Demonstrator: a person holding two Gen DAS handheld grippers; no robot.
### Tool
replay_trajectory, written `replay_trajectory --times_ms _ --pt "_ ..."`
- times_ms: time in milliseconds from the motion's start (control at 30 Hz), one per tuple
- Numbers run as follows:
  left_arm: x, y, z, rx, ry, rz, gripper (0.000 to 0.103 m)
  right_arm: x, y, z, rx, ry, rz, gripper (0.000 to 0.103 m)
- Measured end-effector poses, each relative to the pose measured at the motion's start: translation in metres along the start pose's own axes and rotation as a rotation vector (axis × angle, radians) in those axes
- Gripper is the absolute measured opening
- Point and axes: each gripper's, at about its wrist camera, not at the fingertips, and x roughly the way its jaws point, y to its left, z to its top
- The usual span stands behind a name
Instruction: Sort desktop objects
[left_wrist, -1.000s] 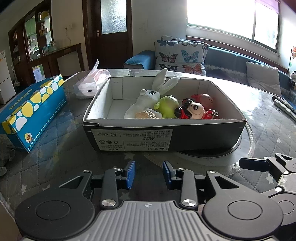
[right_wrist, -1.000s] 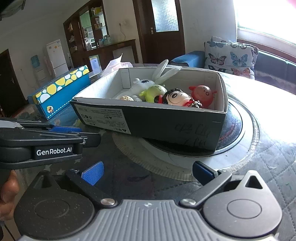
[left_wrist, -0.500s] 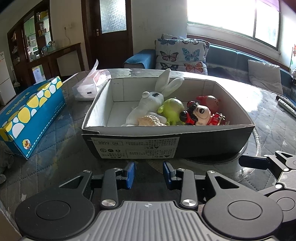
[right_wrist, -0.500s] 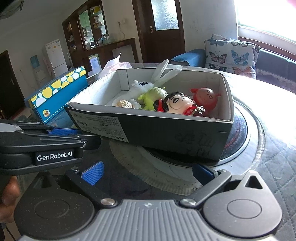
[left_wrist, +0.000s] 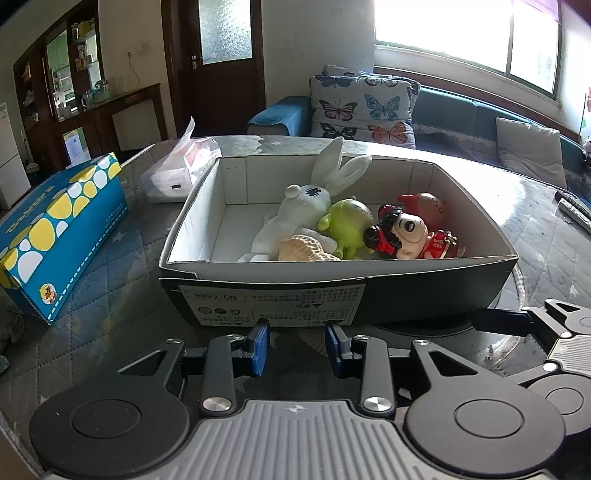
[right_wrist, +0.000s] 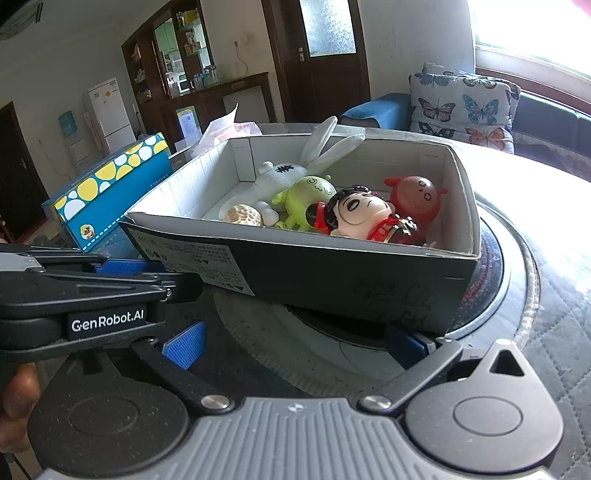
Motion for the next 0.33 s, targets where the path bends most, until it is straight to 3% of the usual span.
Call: replay_trajectory --times_ms 333 --pt "0.0019 0.0001 0.0022 -0.001 -0.015 0.006 0.035 0.0027 -0.0001 0.0023 0.005 -0.001 0.005 0.103"
